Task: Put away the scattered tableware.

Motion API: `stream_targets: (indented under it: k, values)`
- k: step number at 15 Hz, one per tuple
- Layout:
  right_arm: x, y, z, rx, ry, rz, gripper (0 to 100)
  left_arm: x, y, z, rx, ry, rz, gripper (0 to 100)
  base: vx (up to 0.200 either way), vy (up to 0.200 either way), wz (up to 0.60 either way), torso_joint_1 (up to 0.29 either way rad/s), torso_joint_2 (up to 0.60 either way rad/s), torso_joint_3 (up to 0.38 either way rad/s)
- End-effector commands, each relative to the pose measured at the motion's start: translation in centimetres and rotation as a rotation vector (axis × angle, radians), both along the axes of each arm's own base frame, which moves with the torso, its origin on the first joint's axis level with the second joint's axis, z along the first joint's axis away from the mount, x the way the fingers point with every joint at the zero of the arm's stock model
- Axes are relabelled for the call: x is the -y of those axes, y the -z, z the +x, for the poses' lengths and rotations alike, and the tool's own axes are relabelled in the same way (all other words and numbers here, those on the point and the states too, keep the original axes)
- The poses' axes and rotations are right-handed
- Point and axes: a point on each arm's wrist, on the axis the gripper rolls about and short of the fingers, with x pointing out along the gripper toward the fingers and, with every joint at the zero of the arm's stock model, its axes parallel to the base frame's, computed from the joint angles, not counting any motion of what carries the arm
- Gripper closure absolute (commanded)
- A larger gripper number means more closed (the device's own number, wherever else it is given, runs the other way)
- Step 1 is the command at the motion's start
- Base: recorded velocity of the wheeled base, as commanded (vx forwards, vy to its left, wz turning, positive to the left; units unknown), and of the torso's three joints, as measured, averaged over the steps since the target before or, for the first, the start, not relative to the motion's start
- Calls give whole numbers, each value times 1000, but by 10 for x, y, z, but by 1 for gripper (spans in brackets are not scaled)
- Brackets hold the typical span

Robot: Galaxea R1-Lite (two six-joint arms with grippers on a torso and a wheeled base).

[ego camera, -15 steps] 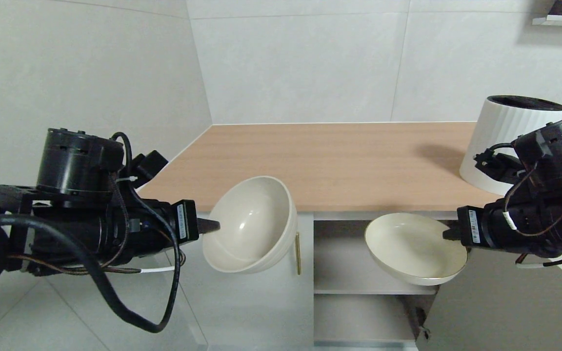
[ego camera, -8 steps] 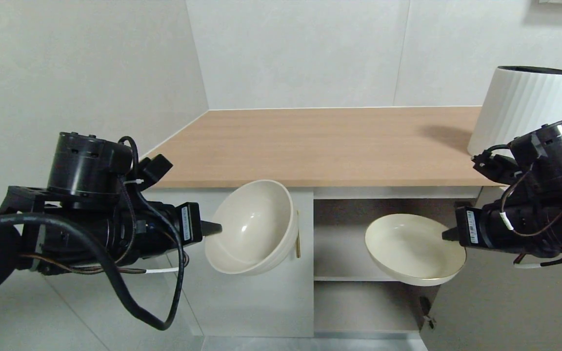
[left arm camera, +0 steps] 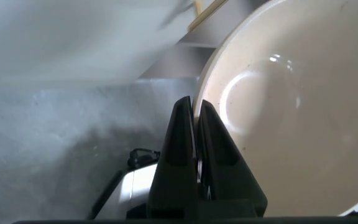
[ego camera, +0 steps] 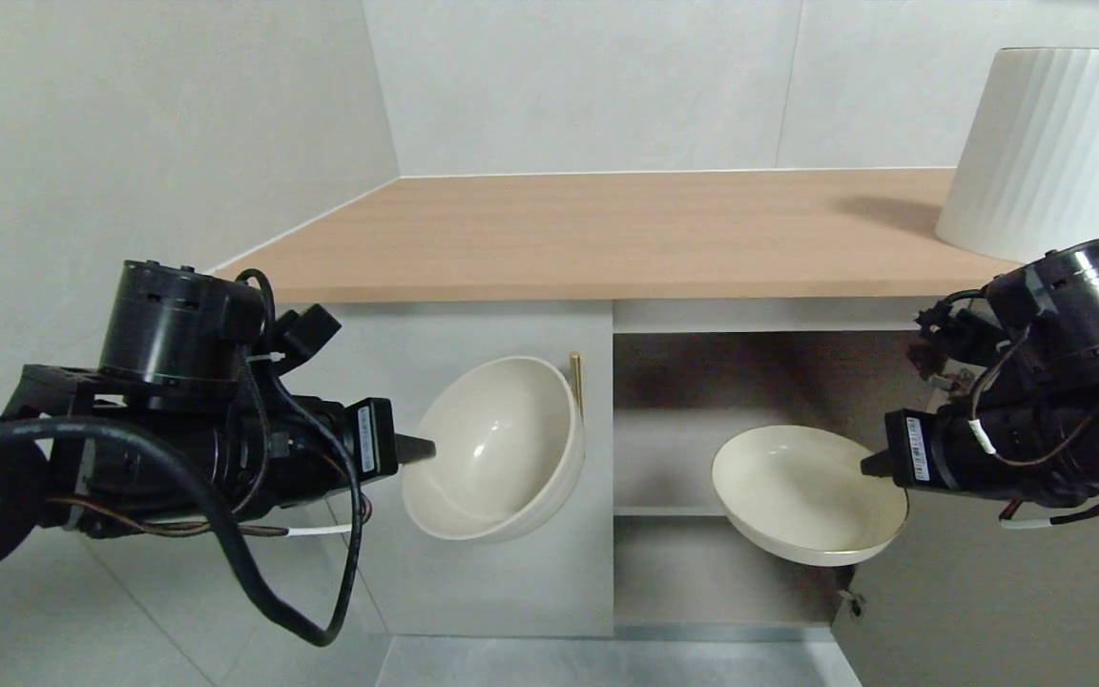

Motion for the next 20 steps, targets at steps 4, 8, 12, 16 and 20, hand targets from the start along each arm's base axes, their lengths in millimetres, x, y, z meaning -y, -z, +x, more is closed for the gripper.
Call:
stream_targets:
  k: [4,8,12,16,20]
  values:
    - [-5,8,11,1,-1,1,100,1,2,2,-7,0,2,100,0,0,0,-20,99,73]
    - [-26,50,59,-3,8,3,100,6,8,9,-27,1,14,100,0,0,0,0,0,0]
    - [-42,109,117,78,131,-41,100,6,10,11,-33,0,18,100,0,0,0,0,0,0]
    - [-32,157,161,33,262,-2,100,7,12,11,-41,3,20,100,0,0,0,0,0,0]
    - [-25,196,186,-3,328,-33,100,7,13,12,-45,3,22,100,0,0,0,0,0,0]
